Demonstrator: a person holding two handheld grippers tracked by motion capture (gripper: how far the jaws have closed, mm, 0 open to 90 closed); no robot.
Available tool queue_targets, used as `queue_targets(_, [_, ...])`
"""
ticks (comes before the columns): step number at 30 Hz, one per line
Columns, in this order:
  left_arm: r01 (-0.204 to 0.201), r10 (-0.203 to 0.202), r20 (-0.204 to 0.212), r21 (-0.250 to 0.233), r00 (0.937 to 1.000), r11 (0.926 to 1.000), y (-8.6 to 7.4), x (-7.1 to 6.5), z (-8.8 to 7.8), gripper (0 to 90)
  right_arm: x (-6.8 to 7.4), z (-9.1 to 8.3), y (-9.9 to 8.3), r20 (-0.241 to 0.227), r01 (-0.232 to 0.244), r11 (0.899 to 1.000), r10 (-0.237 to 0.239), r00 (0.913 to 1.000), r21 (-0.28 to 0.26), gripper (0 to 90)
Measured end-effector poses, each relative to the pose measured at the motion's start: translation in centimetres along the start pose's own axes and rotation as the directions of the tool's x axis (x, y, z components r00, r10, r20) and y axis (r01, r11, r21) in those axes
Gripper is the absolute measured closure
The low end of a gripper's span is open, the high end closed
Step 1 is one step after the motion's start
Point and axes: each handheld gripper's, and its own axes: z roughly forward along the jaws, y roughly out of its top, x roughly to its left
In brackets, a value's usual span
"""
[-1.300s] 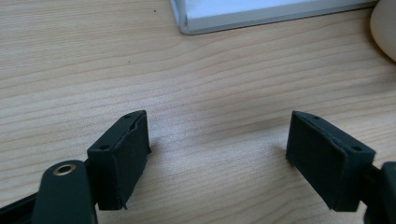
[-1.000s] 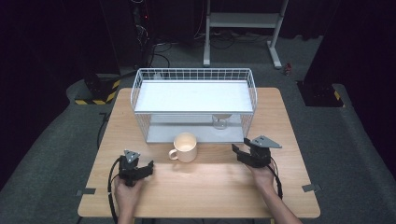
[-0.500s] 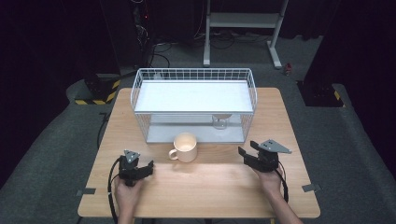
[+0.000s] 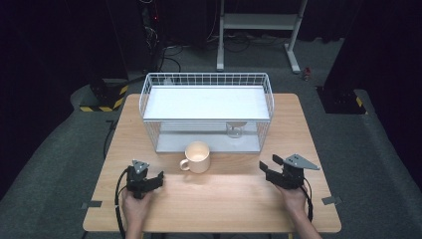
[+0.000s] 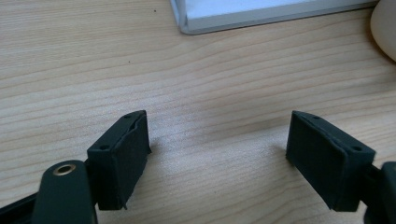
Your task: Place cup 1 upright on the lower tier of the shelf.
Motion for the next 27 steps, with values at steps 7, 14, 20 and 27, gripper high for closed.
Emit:
queue_targets(7, [0.000, 0.000, 0.000, 0.000, 1.0000, 1.0000, 0.0, 0.0, 0.0, 21.5, -0.2, -0.6, -0.3, -0.003, -0.004, 1.000, 0.004, 1.0000, 0.000, 36.5])
queue_targets(14, [0.000, 0.000, 0.000, 0.000, 1.0000, 1.0000, 0.0, 0.0, 0.0, 21.5, -0.7, -1.6, -0.8, 0.000, -0.008, 1.000, 0.008, 1.0000, -0.002, 36.4])
queue_targets(20, [0.000, 0.000, 0.000, 0.000, 1.0000, 1.0000, 0.0, 0.0, 0.0, 21.5, -1.0, -2.1, -1.3, 0.005, -0.011, 1.000, 0.011, 0.9999, 0.003, 36.2])
queue_targets(27, [0.000, 0.000, 0.000, 0.000, 1.0000, 1.0000, 0.0, 0.0, 0.0, 21.5, -1.3, -2.2, -1.9, 0.013, 0.003, 1.000, -0.003, 0.9999, 0.026, 36.0])
